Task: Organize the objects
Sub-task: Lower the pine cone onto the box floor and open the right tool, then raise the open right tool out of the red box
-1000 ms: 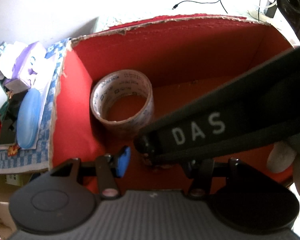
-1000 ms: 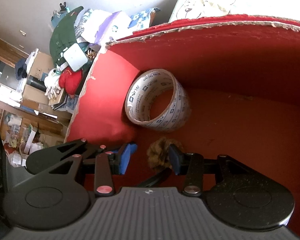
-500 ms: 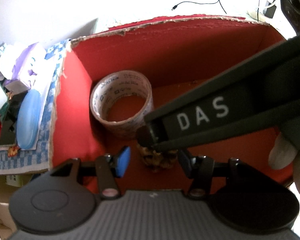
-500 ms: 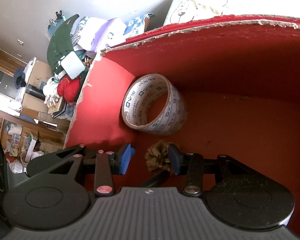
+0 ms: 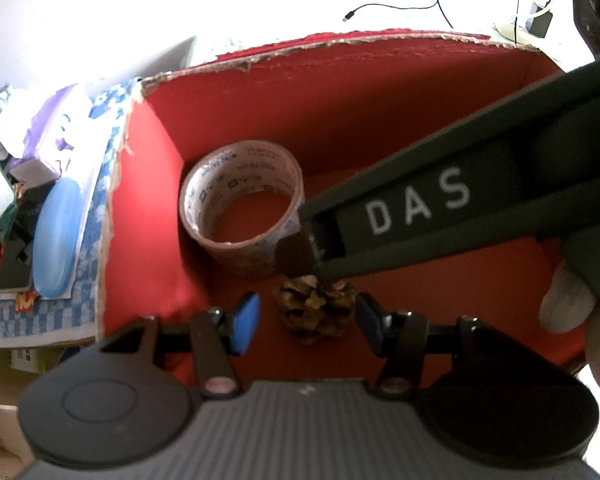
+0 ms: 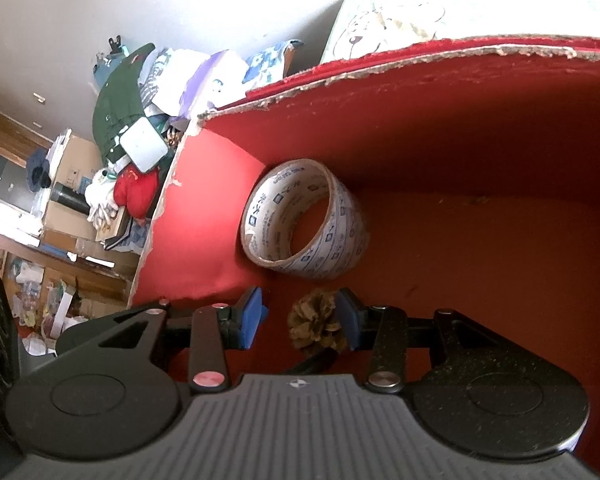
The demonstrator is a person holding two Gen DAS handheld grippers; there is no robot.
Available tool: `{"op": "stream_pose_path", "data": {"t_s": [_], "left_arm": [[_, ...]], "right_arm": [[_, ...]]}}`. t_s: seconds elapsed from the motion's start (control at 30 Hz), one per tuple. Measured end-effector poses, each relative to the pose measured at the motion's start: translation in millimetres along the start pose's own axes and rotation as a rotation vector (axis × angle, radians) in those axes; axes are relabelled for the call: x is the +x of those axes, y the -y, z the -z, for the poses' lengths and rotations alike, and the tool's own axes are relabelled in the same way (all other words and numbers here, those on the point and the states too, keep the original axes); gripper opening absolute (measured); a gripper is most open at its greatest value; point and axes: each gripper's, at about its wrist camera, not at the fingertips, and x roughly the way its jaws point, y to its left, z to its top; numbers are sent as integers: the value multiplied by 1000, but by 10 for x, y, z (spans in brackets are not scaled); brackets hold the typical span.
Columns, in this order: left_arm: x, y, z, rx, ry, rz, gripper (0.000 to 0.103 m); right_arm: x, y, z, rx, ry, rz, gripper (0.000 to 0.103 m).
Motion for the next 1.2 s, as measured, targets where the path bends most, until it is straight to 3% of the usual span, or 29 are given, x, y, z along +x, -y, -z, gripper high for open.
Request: {"op": "stream_pose_path", "data": {"t_s": [0.6,0.8,0.97,1.2], "left_arm": [[-39,38,-30,0,20,-31,62],[-243,48,-30,-13,66,-45,62],[-366,101,67,-7,103,-102,63],[-732,95,244,-59,143,-114,62]], "right_arm": [[-297,45,142,-17,130,67,46],[-541,70,269,2,205,81,47],[-756,36,407,-22,275,109,48],[-999,32,595,-43,342,66,48]]}}
